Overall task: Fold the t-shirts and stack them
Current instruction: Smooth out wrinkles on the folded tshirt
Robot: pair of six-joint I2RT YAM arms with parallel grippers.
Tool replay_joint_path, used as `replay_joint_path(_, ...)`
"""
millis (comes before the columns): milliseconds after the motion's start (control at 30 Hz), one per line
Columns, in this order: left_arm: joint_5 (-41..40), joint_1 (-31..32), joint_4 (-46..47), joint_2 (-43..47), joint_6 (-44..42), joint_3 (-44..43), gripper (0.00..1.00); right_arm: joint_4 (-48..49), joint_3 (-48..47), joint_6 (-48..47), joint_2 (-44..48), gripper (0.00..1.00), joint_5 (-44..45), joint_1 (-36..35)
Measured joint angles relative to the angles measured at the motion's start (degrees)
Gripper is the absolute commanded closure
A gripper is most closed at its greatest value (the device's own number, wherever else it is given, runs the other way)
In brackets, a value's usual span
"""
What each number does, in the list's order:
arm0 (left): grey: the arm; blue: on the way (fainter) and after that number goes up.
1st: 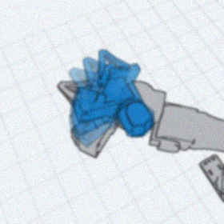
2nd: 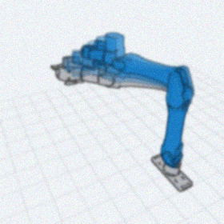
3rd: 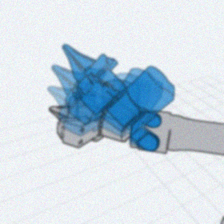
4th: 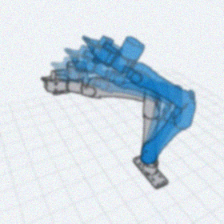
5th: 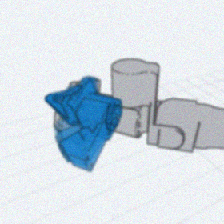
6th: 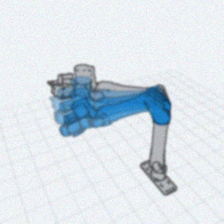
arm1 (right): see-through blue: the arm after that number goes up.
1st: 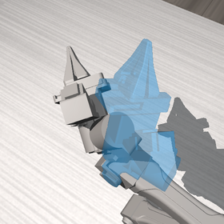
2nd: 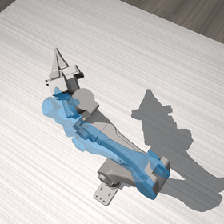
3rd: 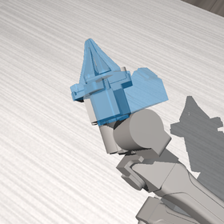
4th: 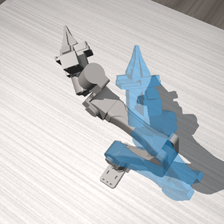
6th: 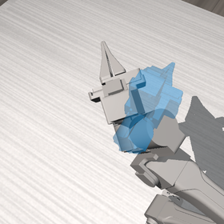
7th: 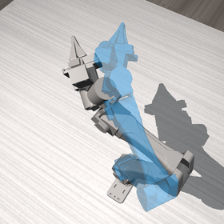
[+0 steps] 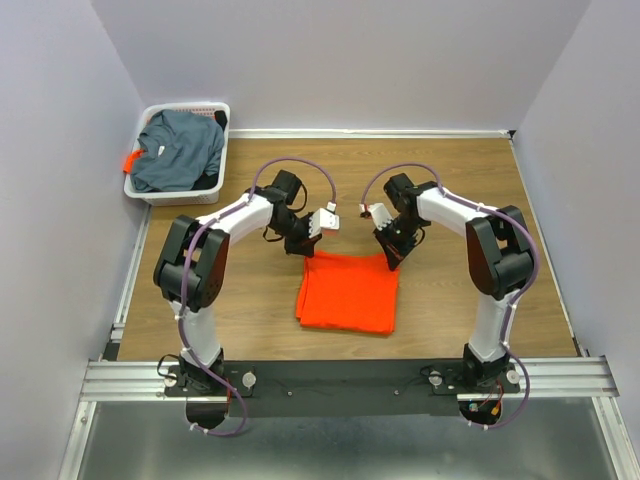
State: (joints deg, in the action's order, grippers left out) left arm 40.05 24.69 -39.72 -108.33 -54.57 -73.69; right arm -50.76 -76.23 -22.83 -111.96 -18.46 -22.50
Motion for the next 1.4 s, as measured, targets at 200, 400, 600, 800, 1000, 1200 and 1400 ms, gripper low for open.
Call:
replay_joint_path(200,0.02,-0.22,-0.13,2.12,0.68,-0.59,1.0,0.33,0.02,0.33,0.13,0.99,0.07,0.0)
replay_joint_path(400,0.02,-2.27,1.33,-0.24,2.01,-2.01,1.0,1.92,-0.61,0.28,0.22,1.0,0.98,-0.02)
replay_joint_path(600,0.04,-5.27,3.67,-7.63,4.2,-6.45,0.99,5.64,-4.28,0.17,-1.75,0.99,3.34,0.09)
replay_joint_path(800,-1.05,-6.51,5.44,-9.33,7.87,-11.54,0.56,7.65,-14.34,0.44,-7.45,0.26,7.23,1.86)
replay_joint_path(1000,-0.07,-10.99,6.08,-5.62,13.42,-13.86,0.43,8.72,-18.05,1.68,-5.09,0.22,9.7,4.07)
replay_joint_path(1200,8.0,-11.74,12.2,9.77,24.61,-3.21,0.43,8.31,-12.52,5.9,6.21,0.32,0.61,4.57)
replay_joint_path(1400,18.93,-9.07,30.05,15.15,47.63,17.57,0.43,7.54,-3.04,12.02,9.22,0.47,-19.04,4.55)
